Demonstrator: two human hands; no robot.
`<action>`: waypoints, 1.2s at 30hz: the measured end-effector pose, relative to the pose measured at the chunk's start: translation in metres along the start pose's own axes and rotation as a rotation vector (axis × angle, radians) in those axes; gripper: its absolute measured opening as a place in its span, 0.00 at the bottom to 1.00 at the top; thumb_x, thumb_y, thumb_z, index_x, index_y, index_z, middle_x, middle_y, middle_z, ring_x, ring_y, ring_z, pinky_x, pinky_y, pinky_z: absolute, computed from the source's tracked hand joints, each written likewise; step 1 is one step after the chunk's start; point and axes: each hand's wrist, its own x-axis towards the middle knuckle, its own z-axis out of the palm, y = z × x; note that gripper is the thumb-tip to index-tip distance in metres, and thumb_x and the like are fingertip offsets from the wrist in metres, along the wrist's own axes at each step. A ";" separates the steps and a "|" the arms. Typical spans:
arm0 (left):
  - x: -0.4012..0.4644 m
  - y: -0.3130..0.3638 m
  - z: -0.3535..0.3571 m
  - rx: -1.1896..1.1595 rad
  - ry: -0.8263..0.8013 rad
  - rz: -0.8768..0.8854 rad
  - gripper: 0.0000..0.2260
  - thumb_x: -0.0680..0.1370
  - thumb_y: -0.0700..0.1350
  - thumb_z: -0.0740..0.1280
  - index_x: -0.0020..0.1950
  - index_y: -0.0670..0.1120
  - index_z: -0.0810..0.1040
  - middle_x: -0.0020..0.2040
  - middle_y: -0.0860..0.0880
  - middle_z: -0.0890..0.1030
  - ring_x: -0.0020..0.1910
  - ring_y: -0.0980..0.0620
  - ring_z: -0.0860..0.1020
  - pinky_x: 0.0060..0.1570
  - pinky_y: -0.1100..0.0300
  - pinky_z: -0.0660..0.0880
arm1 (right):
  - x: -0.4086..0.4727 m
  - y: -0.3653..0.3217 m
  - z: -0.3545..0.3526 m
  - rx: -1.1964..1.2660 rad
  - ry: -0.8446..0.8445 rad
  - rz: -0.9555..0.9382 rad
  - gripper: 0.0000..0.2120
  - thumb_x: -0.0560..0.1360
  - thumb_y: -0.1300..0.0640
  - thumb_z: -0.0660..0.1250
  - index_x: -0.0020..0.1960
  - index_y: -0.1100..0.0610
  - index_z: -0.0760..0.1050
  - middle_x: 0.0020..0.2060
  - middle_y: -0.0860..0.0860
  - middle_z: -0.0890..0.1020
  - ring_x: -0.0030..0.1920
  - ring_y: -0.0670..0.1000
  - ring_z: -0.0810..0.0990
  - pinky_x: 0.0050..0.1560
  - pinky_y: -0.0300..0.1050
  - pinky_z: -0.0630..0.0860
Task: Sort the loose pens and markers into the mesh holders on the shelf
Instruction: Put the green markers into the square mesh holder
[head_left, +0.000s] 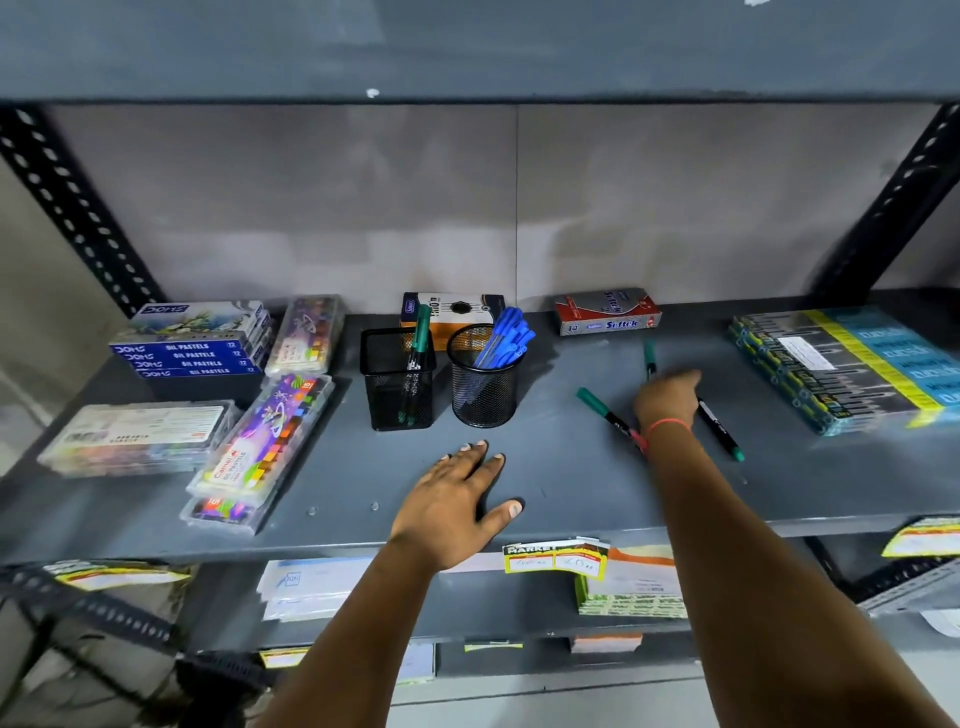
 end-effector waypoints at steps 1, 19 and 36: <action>-0.001 -0.003 -0.002 0.000 -0.002 -0.006 0.28 0.77 0.61 0.56 0.73 0.52 0.55 0.76 0.49 0.54 0.74 0.52 0.51 0.72 0.59 0.45 | -0.002 -0.008 0.001 0.156 -0.017 0.014 0.09 0.78 0.66 0.54 0.57 0.60 0.67 0.58 0.66 0.76 0.59 0.64 0.76 0.53 0.51 0.75; -0.034 -0.060 -0.025 0.050 0.152 -0.203 0.40 0.66 0.70 0.40 0.71 0.49 0.61 0.74 0.47 0.61 0.73 0.48 0.59 0.71 0.57 0.49 | -0.127 -0.082 0.125 -0.205 -0.444 -0.540 0.09 0.75 0.60 0.64 0.53 0.61 0.78 0.52 0.62 0.83 0.53 0.62 0.81 0.54 0.50 0.77; -0.034 -0.062 -0.022 0.076 0.154 -0.193 0.39 0.67 0.67 0.40 0.71 0.49 0.61 0.75 0.47 0.60 0.73 0.49 0.58 0.71 0.57 0.50 | -0.123 -0.085 0.123 -0.197 -0.400 -0.502 0.09 0.74 0.62 0.61 0.52 0.65 0.73 0.49 0.62 0.81 0.43 0.59 0.76 0.42 0.42 0.69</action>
